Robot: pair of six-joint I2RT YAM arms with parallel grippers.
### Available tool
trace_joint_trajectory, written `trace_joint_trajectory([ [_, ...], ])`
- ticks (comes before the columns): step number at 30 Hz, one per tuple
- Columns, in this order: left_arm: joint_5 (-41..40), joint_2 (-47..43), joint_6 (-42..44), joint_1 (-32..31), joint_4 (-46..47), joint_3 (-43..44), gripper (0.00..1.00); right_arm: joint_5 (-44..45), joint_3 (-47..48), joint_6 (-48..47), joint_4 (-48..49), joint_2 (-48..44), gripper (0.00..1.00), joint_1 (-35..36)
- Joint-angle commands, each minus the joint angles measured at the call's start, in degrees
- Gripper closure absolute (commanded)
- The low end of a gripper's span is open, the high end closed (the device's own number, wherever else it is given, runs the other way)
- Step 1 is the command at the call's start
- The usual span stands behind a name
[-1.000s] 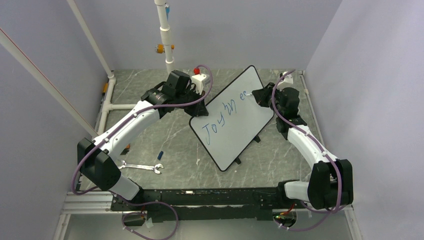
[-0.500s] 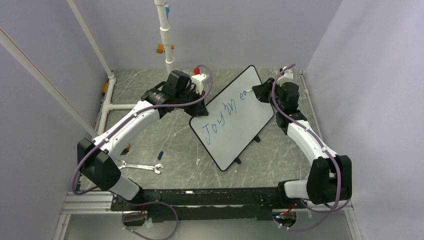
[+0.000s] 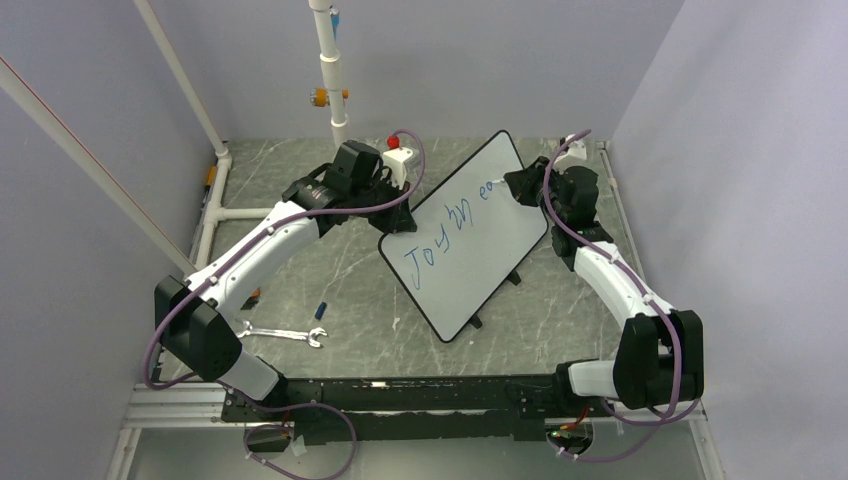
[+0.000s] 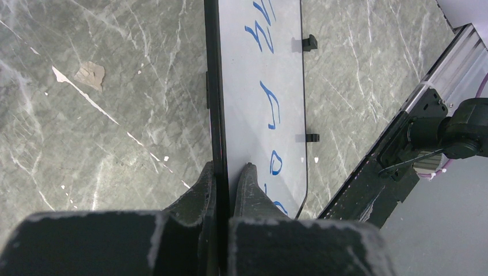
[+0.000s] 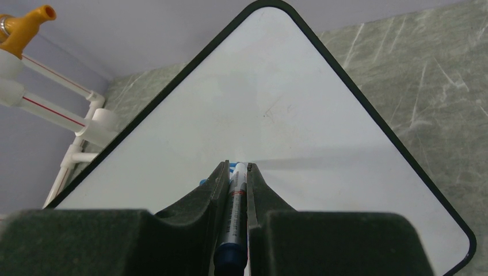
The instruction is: Write a sentence on the whiteboard
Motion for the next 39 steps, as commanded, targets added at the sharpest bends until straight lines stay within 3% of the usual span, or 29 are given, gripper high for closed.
trace_joint_trajectory([
  [1, -12.39, 1.61, 14.63, -0.19, -2.58, -1.90, 1.00, 0.49, -1.65, -0.17, -1.34, -0.52, 1.00, 0.36],
  [23, -12.24, 1.50, 14.63, -0.12, -2.77, -1.91, 1.00, 6.13, 0.91, -2.25, -6.15, -4.99, 1.00, 0.26],
  [39, -12.30, 0.95, 14.69, -0.19, -2.62, -2.16, 1.00, 9.78, 1.25, -0.77, -0.81, -6.37, 1.00, 0.21],
])
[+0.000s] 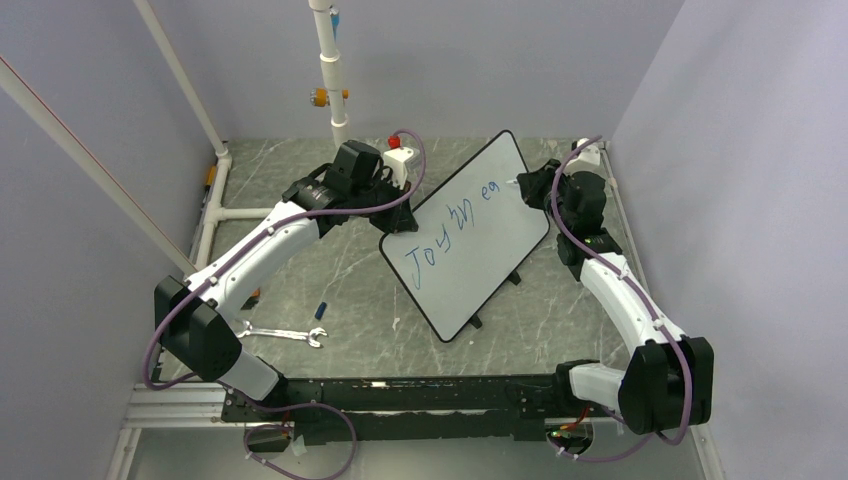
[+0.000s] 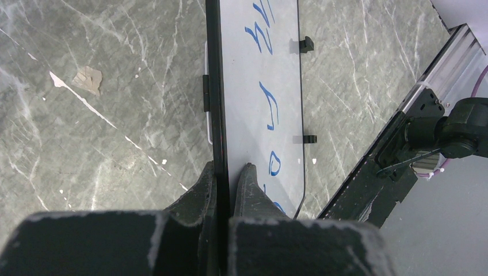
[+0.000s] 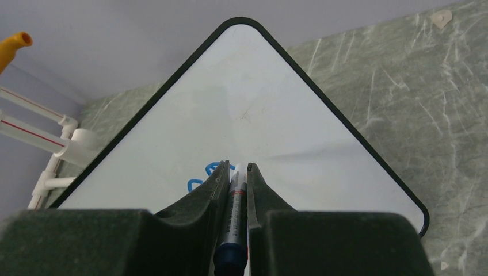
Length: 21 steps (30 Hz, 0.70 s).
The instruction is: Write a sentence on the whiteboard
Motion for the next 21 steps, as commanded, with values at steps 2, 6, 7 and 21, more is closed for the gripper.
trace_joint_trajectory([
  [2, -12.65, 0.93, 14.61, -0.18, -3.19, -2.08, 1.00, 1.69, 2.73, 0.62, 4.80, 1.16, 1.00, 0.05],
  [6, -12.60, 0.85, 14.58, -0.21, -3.12, -2.08, 1.00, 1.62, 3.67, 0.72, 5.44, 2.67, 1.00, -0.06],
  [7, -12.65, 0.91, 14.66, -0.17, -3.18, -2.08, 1.00, 1.54, 4.00, 0.76, 5.53, 2.94, 1.00, -0.10],
  [21, -12.59, 0.60, 14.78, -0.19, -3.19, -2.08, 1.00, 0.36, 6.66, 1.16, 6.63, 7.52, 1.00, -0.56],
])
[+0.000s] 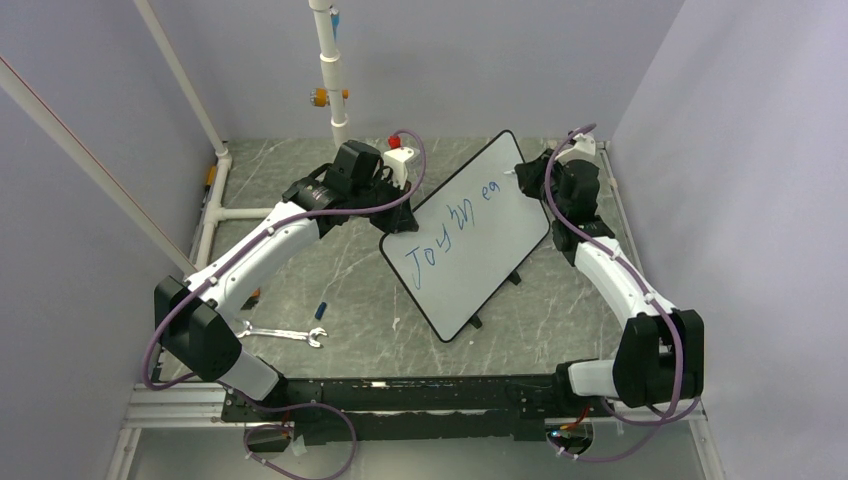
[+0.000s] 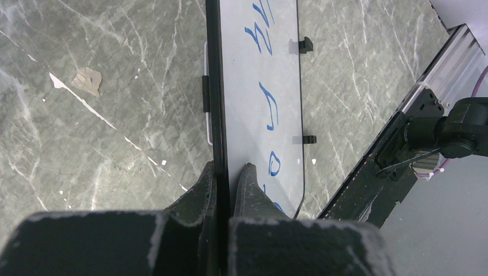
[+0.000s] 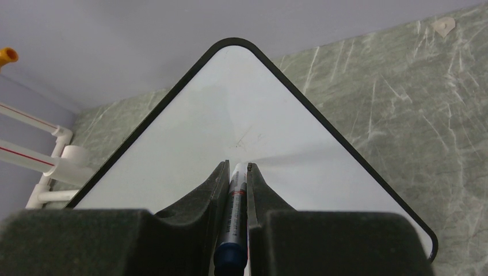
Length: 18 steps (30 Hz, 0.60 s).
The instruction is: Write a sentence on the whiteboard
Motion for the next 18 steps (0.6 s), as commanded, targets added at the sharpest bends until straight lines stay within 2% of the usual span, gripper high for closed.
trace_joint_trajectory([
  [1, -12.72, 0.63, 14.83, -0.18, -3.45, -2.08, 1.00, -0.58, 2.68, 0.84, 3.85, 1.08, 1.00, -0.34],
  [18, -13.13, 0.35, 15.02, -0.20, -3.45, -2.16, 1.00, -8.30, 3.48, 0.46, 4.22, 3.73, 1.00, -0.33],
])
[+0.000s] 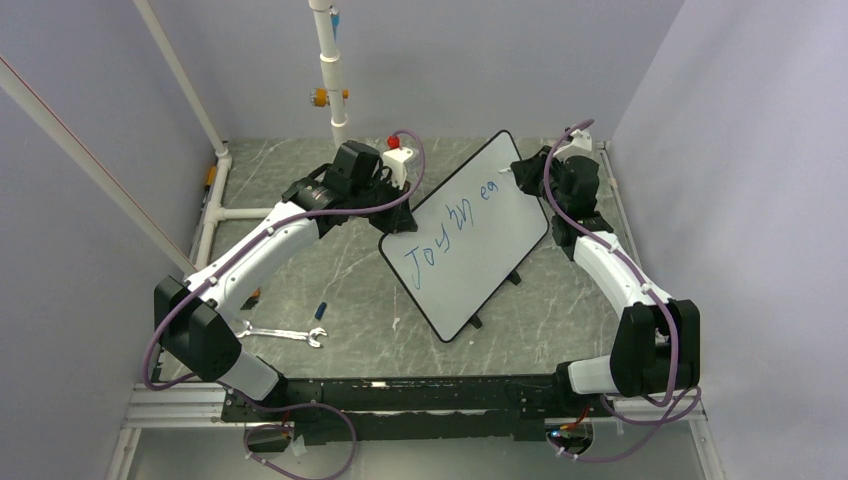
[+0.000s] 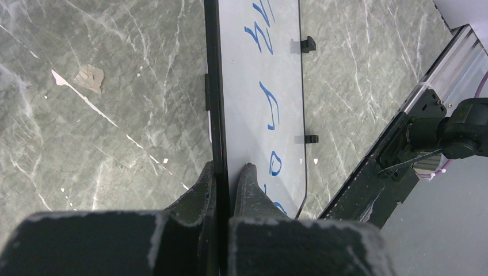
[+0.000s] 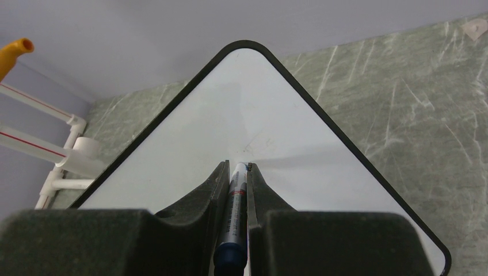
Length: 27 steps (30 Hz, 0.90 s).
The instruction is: Write a sentence on the whiteboard
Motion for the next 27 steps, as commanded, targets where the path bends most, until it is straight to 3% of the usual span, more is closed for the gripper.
trace_joint_trajectory([
  [1, -12.84, 0.51, 15.07, -0.05, -3.40, -1.90, 1.00, -3.97, 2.14, 0.01, 2.30, 0.73, 1.00, 0.25],
  [27, -12.91, 0.56, 15.06, 0.01, -3.36, -1.81, 1.00, -6.92, -2.55, -1.76, -1.35, 0.12, 1.00, 0.29],
])
